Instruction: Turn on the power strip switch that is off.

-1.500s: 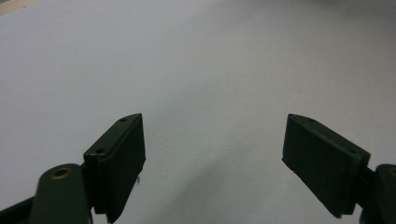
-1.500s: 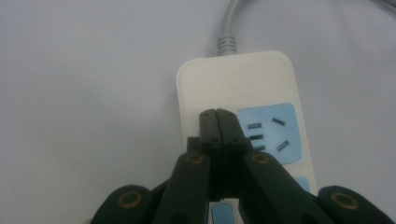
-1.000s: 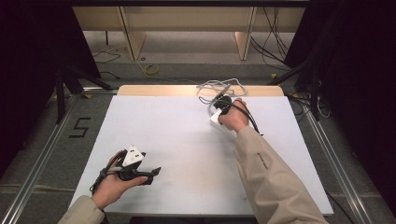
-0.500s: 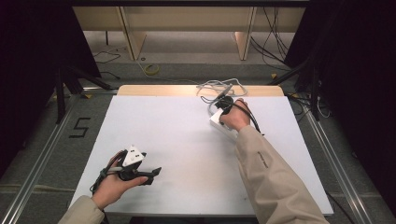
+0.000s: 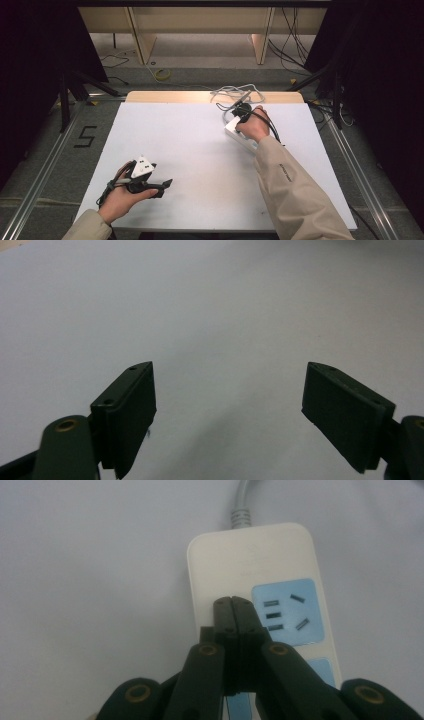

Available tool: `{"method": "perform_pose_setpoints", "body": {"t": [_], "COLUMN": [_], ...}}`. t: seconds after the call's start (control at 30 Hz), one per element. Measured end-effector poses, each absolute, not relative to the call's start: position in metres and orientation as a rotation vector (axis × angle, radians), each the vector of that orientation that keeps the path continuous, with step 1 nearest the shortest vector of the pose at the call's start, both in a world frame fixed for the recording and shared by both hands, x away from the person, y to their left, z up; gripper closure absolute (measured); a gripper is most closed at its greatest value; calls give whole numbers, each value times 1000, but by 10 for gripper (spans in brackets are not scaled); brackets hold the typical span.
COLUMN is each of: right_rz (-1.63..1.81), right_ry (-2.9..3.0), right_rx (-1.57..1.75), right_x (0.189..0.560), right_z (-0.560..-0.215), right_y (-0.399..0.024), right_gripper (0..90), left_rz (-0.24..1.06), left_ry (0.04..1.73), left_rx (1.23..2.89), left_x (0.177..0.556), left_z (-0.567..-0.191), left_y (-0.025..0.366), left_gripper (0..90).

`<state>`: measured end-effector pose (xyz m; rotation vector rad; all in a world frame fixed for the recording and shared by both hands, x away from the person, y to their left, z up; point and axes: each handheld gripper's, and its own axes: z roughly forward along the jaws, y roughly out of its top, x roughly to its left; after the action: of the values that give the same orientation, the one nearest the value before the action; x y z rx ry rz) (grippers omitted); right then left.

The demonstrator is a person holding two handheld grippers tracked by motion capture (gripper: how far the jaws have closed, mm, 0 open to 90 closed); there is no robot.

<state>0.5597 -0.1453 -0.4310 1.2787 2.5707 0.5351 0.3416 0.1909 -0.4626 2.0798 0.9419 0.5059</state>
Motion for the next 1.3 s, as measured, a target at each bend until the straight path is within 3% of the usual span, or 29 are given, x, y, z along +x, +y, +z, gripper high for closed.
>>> {"method": "perform_pose_setpoints", "body": {"t": [0.6, 1.3], "right_rz": [720, 939], "right_ry": [2491, 2401], "right_rx": [1227, 1186], "right_x": [533, 483], "right_z": [-411, -402], "right_y": [-168, -200], "right_gripper": [811, 585], "left_rz": [511, 517], "left_ry": [949, 966], "left_rx": [2075, 2063], "left_x": [341, 341], "left_z": [-463, -462], "left_y": [190, 192], "left_gripper": [213, 213]}}
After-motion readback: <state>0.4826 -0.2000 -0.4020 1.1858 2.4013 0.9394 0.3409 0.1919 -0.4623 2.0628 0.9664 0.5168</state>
